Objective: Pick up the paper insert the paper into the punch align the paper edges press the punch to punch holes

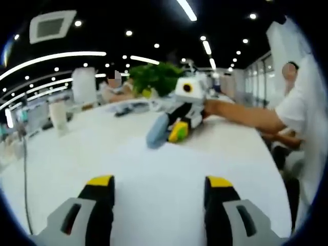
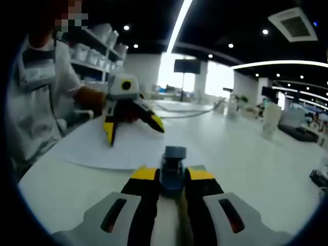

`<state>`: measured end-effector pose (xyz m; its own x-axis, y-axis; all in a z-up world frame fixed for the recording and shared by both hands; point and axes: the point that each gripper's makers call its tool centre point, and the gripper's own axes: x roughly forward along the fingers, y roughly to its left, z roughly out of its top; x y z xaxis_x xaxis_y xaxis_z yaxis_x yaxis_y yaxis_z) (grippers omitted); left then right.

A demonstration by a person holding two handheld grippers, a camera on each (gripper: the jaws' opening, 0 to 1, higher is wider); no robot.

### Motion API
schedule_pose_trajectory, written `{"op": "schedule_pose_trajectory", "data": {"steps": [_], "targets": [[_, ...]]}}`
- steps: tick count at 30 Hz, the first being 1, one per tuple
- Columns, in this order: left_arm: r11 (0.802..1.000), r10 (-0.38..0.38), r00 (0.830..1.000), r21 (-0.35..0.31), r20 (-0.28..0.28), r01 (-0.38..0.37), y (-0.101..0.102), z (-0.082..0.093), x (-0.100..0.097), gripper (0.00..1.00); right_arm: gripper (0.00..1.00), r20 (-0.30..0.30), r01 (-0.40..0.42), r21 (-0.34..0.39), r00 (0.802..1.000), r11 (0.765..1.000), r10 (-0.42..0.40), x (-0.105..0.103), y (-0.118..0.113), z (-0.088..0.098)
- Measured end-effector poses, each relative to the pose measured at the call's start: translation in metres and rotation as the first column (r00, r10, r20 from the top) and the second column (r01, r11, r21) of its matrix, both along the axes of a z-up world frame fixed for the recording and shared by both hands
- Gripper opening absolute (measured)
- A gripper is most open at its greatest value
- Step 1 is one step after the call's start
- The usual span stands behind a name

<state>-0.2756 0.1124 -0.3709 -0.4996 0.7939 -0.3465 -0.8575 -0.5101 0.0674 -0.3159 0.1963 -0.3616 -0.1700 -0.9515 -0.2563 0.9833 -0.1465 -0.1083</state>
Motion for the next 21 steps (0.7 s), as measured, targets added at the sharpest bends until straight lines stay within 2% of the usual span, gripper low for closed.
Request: {"op": "schedule_pose_trajectory", "data": {"steps": [5, 10, 21], "targets": [[1.000, -0.013, 1.000, 0.005, -0.001, 0.013, 0.004, -0.001, 0.001, 0.70, 0.23, 0.001, 0.001, 0.000, 1.000, 1.000, -0.001, 0.000, 0.000, 0.000], [0.999, -0.043, 0.998, 0.024, 0.047, 0.042, 0.007, -0.004, 0.008, 0.64, 0.23, 0.000, 0.001, 0.001, 1.000, 1.000, -0.001, 0.000, 0.000, 0.000], [0.996, -0.089, 0.995, 0.034, 0.051, 0.087, 0.007, -0.004, 0.012, 0.65, 0.23, -0.004, 0.002, 0.006, 1.000, 1.000, -0.002, -0.001, 0.001, 0.000]]}}
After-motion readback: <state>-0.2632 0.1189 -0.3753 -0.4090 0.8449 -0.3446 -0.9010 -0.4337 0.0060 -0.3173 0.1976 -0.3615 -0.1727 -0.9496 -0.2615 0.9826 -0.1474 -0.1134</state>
